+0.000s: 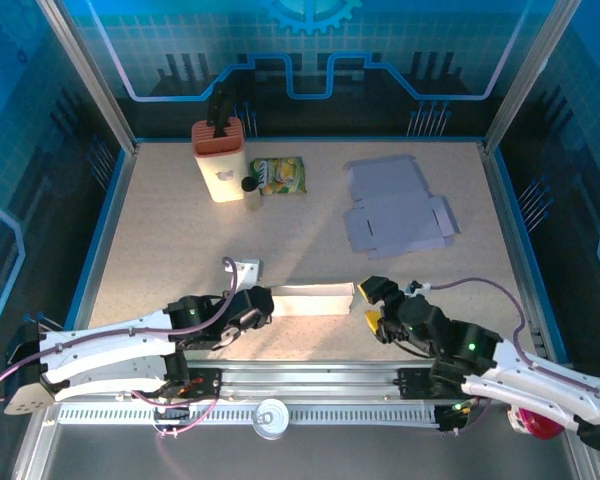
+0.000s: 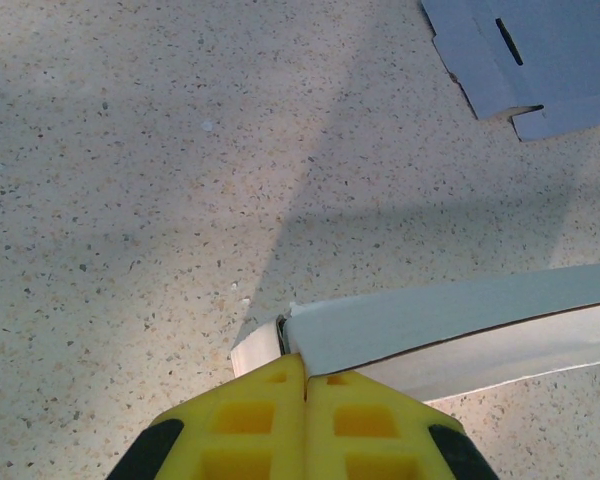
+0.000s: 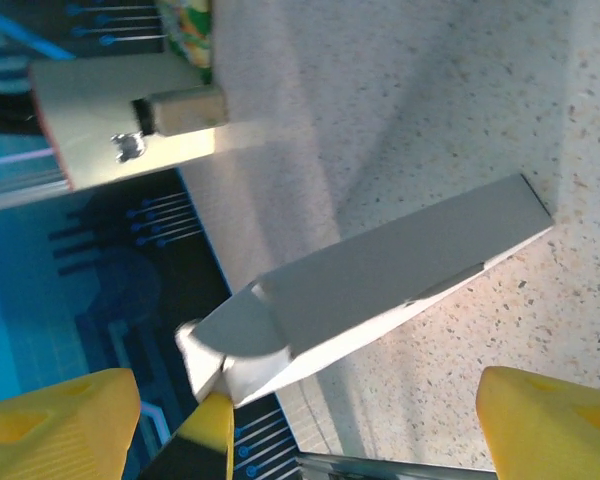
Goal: Fold the paper box
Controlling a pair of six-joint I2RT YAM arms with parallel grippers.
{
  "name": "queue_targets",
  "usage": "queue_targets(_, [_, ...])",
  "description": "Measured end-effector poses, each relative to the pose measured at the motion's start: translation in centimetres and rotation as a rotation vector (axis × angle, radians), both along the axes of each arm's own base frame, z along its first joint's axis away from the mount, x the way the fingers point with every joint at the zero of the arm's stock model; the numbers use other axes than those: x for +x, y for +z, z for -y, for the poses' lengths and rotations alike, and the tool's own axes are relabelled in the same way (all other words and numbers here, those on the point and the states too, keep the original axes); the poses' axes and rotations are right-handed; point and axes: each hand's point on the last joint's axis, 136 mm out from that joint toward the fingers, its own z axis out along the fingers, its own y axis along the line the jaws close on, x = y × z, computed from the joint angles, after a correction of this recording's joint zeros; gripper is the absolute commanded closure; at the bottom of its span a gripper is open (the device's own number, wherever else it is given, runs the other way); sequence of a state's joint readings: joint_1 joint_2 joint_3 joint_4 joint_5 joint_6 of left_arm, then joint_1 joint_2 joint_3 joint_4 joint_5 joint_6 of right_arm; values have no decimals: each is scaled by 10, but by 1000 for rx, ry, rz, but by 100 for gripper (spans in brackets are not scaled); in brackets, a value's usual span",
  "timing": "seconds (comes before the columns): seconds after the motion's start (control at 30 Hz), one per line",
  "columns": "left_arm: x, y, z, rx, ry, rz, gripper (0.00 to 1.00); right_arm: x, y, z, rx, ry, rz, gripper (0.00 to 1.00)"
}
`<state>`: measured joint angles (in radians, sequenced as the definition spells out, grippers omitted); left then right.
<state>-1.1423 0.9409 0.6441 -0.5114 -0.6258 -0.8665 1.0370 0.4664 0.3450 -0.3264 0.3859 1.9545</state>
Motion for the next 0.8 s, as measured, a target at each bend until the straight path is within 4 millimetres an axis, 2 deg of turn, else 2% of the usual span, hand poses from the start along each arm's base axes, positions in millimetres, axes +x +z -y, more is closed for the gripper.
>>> queue_targets(0.17, [0,0,-1,7,1,3,100,11,5,-20,98,7,-40,14])
queue_targets(0.33, [0,0,-1,10,1,4,100,12,14,-29,156,31,-43,27])
queue_targets(0.47, [-1,0,-1,11,1,4,100,13,13,-32,183,39,-52,31])
queue_targets(0.6, [0,0,-1,12,0,4,100,16,-3,-28,171,25,-79,33])
queue_targets(0.8, [-1,0,0,17,-2,1,100,21,-2,-27,179,17,-74,49])
